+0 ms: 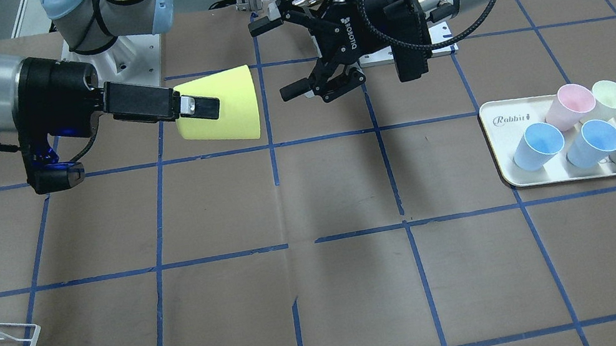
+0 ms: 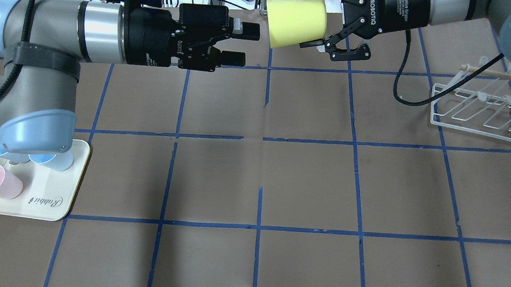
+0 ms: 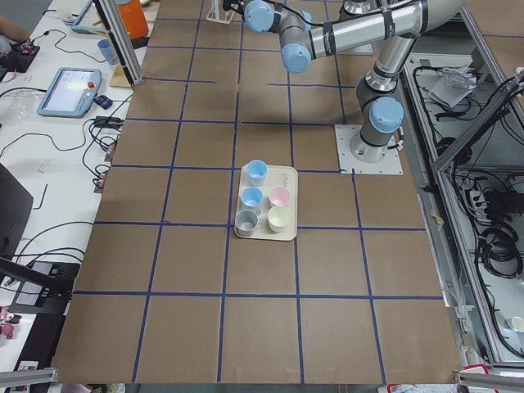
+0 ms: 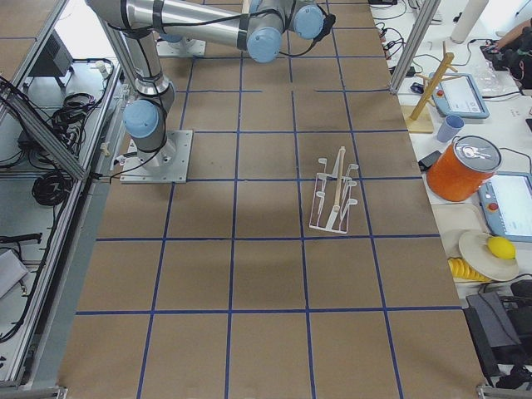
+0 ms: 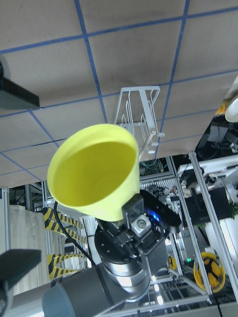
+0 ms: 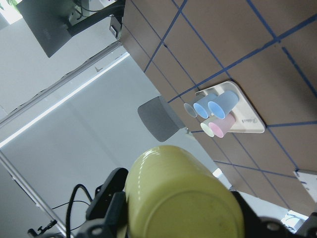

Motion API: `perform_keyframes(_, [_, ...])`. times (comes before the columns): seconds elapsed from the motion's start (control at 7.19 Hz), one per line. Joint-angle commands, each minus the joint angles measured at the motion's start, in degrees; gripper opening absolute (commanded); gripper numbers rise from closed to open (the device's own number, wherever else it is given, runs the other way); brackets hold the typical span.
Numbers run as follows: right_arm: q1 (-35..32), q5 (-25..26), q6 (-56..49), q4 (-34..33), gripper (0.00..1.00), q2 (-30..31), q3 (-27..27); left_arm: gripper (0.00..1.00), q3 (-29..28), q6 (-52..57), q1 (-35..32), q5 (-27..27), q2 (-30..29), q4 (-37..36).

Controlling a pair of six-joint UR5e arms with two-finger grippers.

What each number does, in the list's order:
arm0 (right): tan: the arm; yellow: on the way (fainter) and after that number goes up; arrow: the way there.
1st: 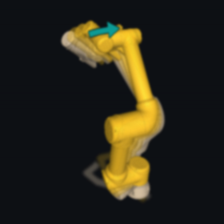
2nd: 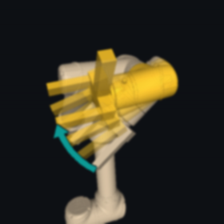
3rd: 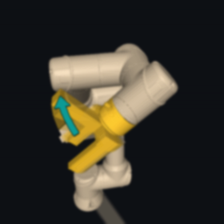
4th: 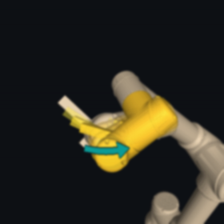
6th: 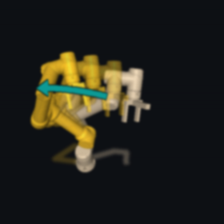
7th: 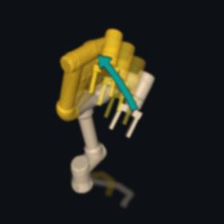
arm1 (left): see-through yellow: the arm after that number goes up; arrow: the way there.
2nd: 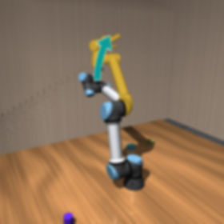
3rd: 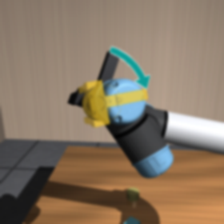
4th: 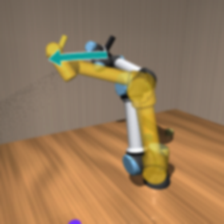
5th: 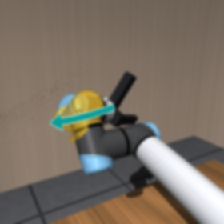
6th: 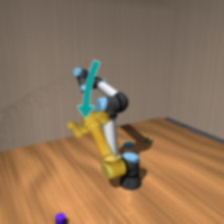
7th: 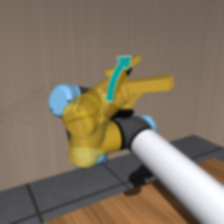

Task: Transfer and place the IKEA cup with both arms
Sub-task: 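Carry the yellow cup toward the left gripper while the left arm reaches over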

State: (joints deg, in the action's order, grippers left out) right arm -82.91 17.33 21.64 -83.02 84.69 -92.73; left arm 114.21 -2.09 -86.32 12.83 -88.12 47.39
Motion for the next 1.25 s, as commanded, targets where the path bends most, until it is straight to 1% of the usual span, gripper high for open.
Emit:
perform_keyframes(0.0, [-0.32, -2.83, 3.93, 0.05, 0.29, -0.06, -0.78, 1.00, 2.77, -1.60, 0.27, -2.54, -1.07, -12.88])
perform_keyframes(0.14, [-0.23, -2.39, 4.03, 0.05, 0.29, -0.32, -0.87, 1.00, 2.42, -1.69, 0.62, -5.07, -1.08, -14.33])
perform_keyframes(0.42, [-0.23, -2.74, 5.16, 1.44, 0.29, -0.23, -1.57, 1.00, -0.37, -2.30, 4.82, -7.37, -0.56, -14.52])
perform_keyframes(0.7, [-0.32, -2.91, 7.36, 1.46, 0.29, 0.03, -1.49, 1.00, -5.29, -2.57, 4.23, -5.81, -1.26, -14.79])
perform_keyframes(0.84, [-0.41, -3.61, 8.50, 1.37, 0.29, 0.12, -1.14, 1.00, -5.49, -2.57, 2.05, -2.84, -1.61, -14.79])
perform_keyframes(0.97, [-0.49, -5.88, 8.68, 1.45, 0.29, 0.47, -1.22, 1.00, -5.75, -2.57, 0.20, -0.72, -2.31, -14.70])
perform_keyframes(1.11, [-0.93, -5.99, 8.69, 1.37, 0.29, 0.99, -1.31, 1.00, -6.10, -2.57, 0.19, -0.44, -3.36, -14.79])
